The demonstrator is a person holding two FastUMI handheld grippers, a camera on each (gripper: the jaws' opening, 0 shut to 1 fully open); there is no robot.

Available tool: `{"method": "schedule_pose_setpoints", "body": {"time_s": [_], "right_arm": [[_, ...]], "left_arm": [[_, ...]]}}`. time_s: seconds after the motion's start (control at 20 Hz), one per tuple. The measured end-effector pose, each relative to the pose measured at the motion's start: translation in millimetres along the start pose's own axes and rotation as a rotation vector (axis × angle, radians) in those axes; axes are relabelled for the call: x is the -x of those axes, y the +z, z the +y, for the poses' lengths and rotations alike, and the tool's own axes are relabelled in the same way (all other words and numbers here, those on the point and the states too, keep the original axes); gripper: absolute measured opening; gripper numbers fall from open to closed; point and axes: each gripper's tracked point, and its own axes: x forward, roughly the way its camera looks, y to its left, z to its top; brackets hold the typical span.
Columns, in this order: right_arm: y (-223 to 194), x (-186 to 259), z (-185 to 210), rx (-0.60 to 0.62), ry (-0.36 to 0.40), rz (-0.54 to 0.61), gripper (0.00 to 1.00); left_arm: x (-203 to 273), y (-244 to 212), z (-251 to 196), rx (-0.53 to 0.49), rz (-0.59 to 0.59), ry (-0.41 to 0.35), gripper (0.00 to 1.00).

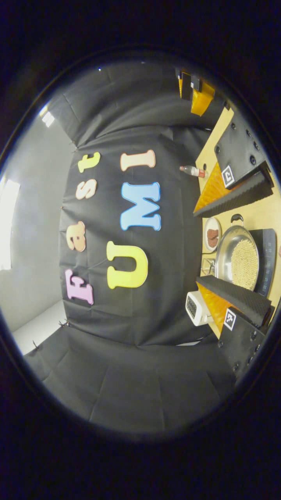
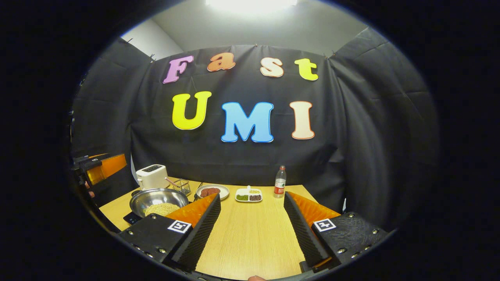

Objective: First push the handle of the pot to place it horizontally, then grasp the pot with both hands and set it on the induction cooktop.

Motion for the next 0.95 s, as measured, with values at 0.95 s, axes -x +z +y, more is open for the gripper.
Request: {"method": "schedule_pose_setpoints", "body": {"time_s": [0.95], "right_arm": [[61.5, 57.6, 5.9, -0.022, -0.007, -0.117, 0.98]], "left_arm": [[80.0, 36.8, 47.4, -0.058, -0.075, 0.034, 0.99]]}}
